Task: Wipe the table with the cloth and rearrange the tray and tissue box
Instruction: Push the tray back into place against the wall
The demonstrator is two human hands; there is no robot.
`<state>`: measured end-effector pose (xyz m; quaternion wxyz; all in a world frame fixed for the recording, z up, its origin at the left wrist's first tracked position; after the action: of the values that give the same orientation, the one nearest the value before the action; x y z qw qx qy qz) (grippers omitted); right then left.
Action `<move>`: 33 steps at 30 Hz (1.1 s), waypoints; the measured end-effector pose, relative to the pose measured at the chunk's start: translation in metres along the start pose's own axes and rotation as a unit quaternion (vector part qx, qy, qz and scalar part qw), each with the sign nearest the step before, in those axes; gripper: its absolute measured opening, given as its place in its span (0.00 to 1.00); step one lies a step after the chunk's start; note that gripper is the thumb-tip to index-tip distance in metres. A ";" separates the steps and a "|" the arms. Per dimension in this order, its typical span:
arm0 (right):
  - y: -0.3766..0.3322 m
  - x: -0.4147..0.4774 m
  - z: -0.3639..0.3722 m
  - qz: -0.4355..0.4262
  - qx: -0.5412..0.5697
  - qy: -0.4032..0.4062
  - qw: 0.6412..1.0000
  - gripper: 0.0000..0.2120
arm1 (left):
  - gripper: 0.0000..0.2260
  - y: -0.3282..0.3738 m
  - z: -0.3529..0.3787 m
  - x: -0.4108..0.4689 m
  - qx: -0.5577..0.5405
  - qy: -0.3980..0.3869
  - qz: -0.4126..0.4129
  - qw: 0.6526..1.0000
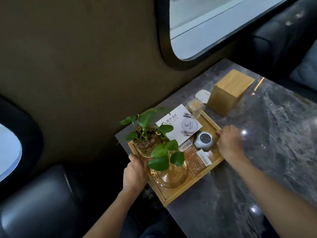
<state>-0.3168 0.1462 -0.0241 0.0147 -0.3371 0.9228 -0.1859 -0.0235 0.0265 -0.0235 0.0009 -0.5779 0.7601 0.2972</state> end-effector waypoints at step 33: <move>-0.018 0.010 0.051 -0.086 0.094 -0.323 0.938 0.58 | 0.63 -0.016 0.035 -0.017 0.010 -0.040 0.043 0.998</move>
<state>-0.3057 0.1105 -0.0640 0.3276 -0.4545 0.8140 -0.1532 -0.0153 0.0550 -0.0534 0.0241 -0.5327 0.7863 0.3120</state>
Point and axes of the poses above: each hand's wrist, its own x-axis towards the middle knuckle, its own z-axis out of the palm, y = z × x, the point moved 7 cm from there along x, towards the middle knuckle, and after that the axes turned 6 degrees about x, right-handed, at the moved point
